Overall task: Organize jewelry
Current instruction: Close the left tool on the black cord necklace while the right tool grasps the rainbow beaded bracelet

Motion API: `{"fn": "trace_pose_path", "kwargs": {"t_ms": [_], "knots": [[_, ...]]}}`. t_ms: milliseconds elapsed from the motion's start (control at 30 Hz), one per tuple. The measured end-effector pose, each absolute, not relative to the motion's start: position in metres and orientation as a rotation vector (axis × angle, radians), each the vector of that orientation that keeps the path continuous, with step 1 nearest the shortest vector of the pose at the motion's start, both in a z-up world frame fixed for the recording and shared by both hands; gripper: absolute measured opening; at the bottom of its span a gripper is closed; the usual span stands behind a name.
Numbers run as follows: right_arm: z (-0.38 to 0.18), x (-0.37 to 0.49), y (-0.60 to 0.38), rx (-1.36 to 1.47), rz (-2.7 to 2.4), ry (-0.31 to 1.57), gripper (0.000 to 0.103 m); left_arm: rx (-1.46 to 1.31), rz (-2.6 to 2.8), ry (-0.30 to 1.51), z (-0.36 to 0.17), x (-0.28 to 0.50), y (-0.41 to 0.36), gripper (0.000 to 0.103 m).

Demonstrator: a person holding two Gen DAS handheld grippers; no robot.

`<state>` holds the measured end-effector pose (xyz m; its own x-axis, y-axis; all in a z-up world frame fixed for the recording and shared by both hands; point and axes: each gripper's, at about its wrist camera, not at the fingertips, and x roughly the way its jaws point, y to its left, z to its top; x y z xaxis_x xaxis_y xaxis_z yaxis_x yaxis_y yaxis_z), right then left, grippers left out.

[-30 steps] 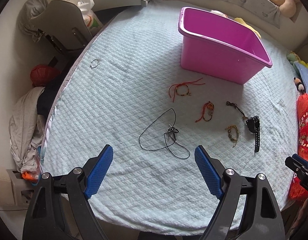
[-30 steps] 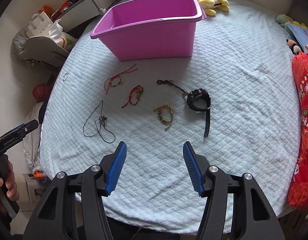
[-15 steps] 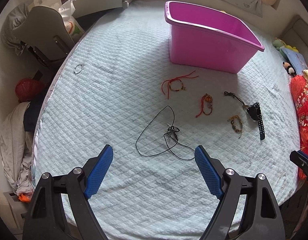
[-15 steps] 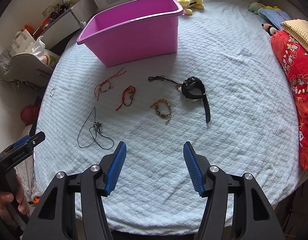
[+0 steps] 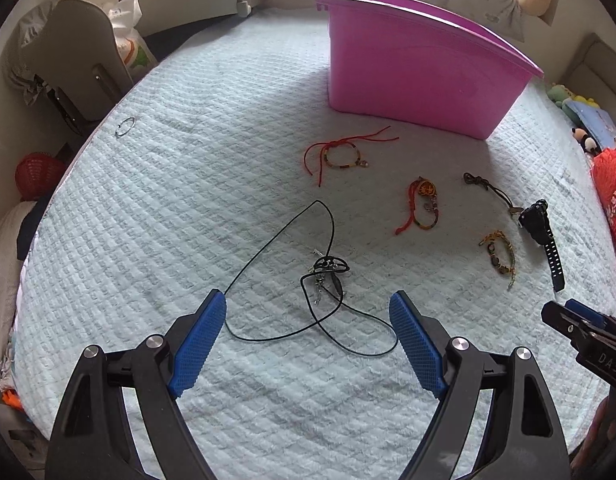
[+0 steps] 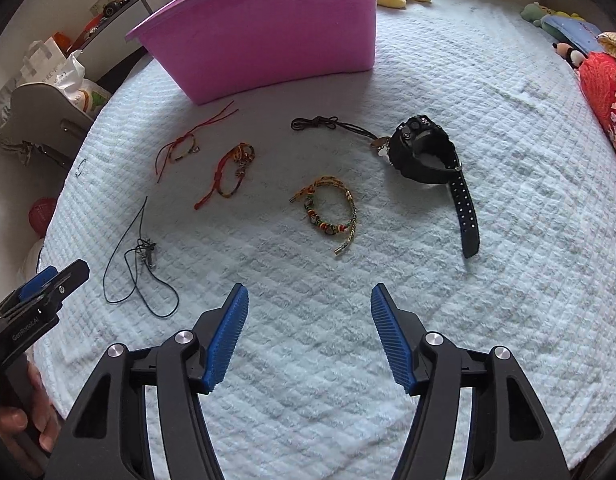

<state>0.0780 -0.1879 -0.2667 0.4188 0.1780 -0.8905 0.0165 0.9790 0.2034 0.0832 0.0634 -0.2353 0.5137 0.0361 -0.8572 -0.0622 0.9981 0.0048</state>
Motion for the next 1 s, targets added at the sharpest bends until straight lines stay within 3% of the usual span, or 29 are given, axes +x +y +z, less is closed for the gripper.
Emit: {"fn": "trace_pose_path", "kwargs": {"t_ms": [333,1000], "knots": [[-0.31,0.116,-0.193,0.168,0.111,1.113,0.061,-0.015,0.114,1.007,-0.277,0.098,0.055,0.082],[-0.335,0.15,-0.17,0.04,0.099,1.112,0.061,-0.01,0.125,1.029,-0.319,0.124,0.055,0.082]]}}
